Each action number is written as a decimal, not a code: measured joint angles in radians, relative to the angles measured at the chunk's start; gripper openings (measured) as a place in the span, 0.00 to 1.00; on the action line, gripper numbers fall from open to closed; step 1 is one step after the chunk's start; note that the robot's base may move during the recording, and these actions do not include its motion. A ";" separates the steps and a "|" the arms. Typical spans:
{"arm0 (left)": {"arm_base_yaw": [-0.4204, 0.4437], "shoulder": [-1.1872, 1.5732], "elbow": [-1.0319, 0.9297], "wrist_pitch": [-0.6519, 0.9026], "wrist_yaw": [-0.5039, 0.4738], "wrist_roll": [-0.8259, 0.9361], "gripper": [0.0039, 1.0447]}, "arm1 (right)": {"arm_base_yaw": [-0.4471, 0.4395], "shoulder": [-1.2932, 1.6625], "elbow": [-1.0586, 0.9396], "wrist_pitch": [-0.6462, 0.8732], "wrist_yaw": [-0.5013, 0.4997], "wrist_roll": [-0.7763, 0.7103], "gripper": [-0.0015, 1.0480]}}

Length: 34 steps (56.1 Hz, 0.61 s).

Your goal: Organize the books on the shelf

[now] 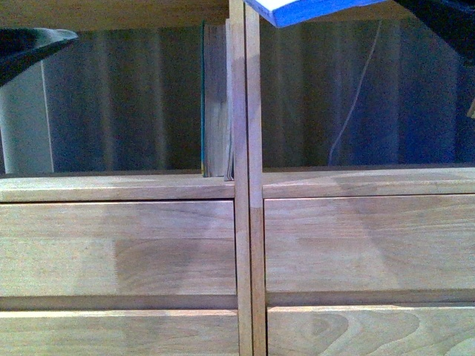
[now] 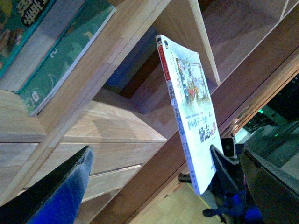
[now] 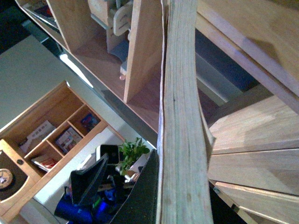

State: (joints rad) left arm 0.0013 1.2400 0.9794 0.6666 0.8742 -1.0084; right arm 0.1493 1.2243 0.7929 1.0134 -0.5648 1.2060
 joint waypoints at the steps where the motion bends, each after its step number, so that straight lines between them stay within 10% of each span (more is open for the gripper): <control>1: -0.011 0.013 0.013 0.000 -0.004 -0.010 0.93 | 0.003 0.002 0.003 0.000 0.000 -0.002 0.07; 34: -0.211 0.140 0.139 0.021 -0.064 -0.012 0.91 | 0.175 0.084 0.066 0.121 -0.032 0.029 0.07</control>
State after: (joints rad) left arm -0.2100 1.3800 1.1187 0.6872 0.8104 -1.0203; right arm 0.3241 1.3083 0.8585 1.1347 -0.5964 1.2350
